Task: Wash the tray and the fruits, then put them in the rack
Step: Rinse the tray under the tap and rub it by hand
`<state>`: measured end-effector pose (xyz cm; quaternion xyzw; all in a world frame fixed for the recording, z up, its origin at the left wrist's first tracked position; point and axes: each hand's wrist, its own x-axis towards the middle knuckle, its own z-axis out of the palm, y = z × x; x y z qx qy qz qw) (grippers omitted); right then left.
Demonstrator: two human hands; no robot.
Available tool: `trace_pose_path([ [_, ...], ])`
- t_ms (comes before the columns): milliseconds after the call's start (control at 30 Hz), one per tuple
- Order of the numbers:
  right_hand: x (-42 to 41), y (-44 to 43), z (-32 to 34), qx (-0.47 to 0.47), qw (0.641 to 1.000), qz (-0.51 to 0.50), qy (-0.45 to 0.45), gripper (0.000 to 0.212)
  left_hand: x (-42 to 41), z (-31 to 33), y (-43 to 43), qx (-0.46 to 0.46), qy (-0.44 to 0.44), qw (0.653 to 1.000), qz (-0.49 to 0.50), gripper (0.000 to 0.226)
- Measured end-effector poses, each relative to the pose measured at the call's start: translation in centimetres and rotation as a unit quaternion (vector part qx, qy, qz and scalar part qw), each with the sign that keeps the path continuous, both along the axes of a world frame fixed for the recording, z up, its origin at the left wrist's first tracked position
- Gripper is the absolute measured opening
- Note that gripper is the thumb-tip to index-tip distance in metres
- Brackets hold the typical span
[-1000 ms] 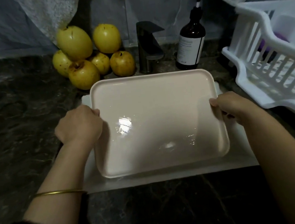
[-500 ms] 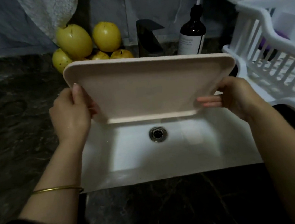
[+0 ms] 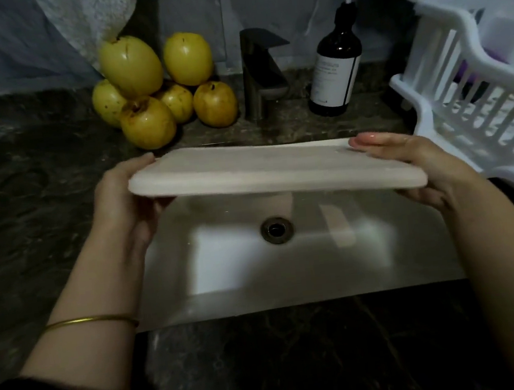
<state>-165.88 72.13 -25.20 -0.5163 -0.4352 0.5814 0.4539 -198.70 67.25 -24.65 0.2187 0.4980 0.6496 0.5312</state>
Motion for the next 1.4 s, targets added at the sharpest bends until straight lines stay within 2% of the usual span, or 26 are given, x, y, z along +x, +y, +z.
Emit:
trace_pose_path([
  [100, 0.3, 0.2, -0.4, -0.013, 0.999, -0.006, -0.052, 0.057, 0.1, 0.0, -0.4, -0.044, 0.013, 0.997, -0.069, 0.032],
  [200, 0.7, 0.3, -0.4, -0.04, 0.998, -0.016, -0.039, 0.071, -0.1, -0.3, -0.4, -0.08, 0.042, 0.99, -0.109, 0.013],
  [233, 0.7, 0.5, -0.4, -0.051, 0.998, -0.02, -0.035, 0.071, -0.2, -0.4, -0.4, -0.087, 0.048, 0.987, -0.127, 0.018],
  [267, 0.6, 0.6, -0.5, -0.06, 0.997, -0.025, -0.03, 0.068, -0.2, -0.5, -0.4, -0.091, 0.05, 0.985, -0.14, 0.025],
  [333, 0.0, 0.7, -0.6, -0.066, 0.995, -0.048, -0.051, 0.044, 0.1, -0.7, -0.2, -0.097, 0.056, 0.981, -0.157, 0.021],
  [400, -1.1, 0.8, -1.0, -0.045, 0.984, -0.104, -0.139, 0.026, 0.4, -0.8, 0.0, -0.117, 0.054, 0.978, -0.161, 0.012],
  [433, -1.6, 0.9, -1.3, -0.026, 0.973, -0.132, -0.189, 0.031, 0.4, -0.8, 0.1, -0.129, 0.048, 0.977, -0.165, 0.014],
  [500, -2.4, 0.9, -1.6, 0.008, 0.937, -0.174, -0.303, 0.049, 0.3, -1.1, 0.3, -0.14, 0.031, 0.975, -0.171, 0.021],
  [567, -2.8, 1.0, -1.6, 0.022, 0.873, -0.195, -0.447, 0.058, 0.4, -1.3, 0.5, -0.125, 0.012, 0.978, -0.169, 0.022],
  [633, -3.5, 0.8, -1.5, 0.029, 0.808, -0.195, -0.555, 0.061, 0.7, -1.3, 0.6, -0.1, 0.005, 0.982, -0.162, 0.019],
  [700, -4.9, 0.3, -1.5, 0.069, 0.771, -0.139, -0.618, 0.062, 1.1, -1.4, 0.7, -0.085, 0.0, 0.984, -0.16, 0.017],
  [767, -6.7, 0.0, -2.0, 0.119, 0.738, -0.036, -0.663, 0.066, 1.3, -1.5, 0.8, -0.082, -0.001, 0.983, -0.166, 0.017],
  [900, -10.1, -1.0, -2.7, 0.165, 0.737, 0.11, -0.646, 0.069, 1.2, -1.7, 0.8, -0.084, 0.005, 0.982, -0.168, 0.018],
  [1100, -14.2, -2.9, -2.3, 0.253, 0.698, 0.211, -0.636, 0.065, 0.7, -1.8, 0.8, -0.083, 0.003, 0.985, -0.15, 0.016],
  [1300, -13.4, -4.1, -2.0, 0.361, 0.64, 0.277, -0.619, 0.058, 1.1, -1.6, 0.6, -0.068, 0.006, 0.982, -0.178, 0.02],
  [1333, -12.9, -4.0, -1.8, 0.363, 0.638, 0.278, -0.619, 0.057, 1.1, -1.6, 0.6, -0.065, 0.01, 0.982, -0.179, 0.021],
  [1400, -11.7, -3.1, -1.5, 0.321, 0.661, 0.251, -0.63, 0.057, 0.8, -1.5, 0.6, -0.062, 0.013, 0.982, -0.177, 0.025],
])
